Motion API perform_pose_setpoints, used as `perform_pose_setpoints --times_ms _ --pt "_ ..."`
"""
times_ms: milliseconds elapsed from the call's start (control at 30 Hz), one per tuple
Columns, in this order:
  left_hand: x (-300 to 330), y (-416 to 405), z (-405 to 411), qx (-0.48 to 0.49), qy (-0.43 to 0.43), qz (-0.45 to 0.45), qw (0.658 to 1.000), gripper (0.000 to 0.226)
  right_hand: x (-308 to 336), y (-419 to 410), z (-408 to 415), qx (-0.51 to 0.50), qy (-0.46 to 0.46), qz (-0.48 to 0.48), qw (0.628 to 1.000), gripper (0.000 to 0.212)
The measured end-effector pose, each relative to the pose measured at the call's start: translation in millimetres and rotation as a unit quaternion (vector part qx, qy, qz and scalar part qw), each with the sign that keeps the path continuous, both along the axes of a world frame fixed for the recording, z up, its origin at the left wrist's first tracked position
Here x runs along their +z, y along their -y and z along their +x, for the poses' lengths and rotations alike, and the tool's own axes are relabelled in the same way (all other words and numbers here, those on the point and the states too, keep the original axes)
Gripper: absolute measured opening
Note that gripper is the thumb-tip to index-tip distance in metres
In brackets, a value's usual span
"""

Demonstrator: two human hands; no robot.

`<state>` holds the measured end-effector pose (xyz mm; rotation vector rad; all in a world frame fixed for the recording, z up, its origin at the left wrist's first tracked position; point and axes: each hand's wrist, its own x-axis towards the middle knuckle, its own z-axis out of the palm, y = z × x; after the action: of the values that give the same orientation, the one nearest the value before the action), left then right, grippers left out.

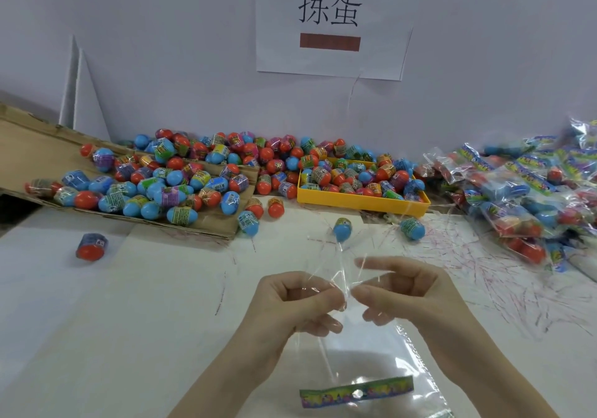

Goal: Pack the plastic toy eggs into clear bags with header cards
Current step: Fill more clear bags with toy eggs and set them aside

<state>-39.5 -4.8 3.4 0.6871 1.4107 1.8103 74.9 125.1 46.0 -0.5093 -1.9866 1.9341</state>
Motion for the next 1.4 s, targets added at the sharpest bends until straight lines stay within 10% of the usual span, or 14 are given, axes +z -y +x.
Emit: perform_pose_setpoints --times_ms 500,1067,1233,1400 --pt "7.5 3.9 2.7 0.010 -0.013 0.039 0.999 0.019 3.5 5.7 -5.6 -0.015 -0.084 0.029 0.996 0.024" --pt "7.1 5.5 1.6 -0.107 0.051 -0.021 0.993 0.033 26.0 -19.0 0.1 0.275 -0.127 0.070 0.951 0.043" --pt "0.6 -3.2 5.6 -0.034 0.014 -0.051 0.998 0.036 43.6 -11.9 -4.4 0.201 -0.123 0.283 0.930 0.016" --pt "4.4 -4.2 -6.8 0.102 0.033 0.026 0.994 0.044 58.0 -2.8 -9.9 0.103 -0.119 0.533 0.832 0.008"
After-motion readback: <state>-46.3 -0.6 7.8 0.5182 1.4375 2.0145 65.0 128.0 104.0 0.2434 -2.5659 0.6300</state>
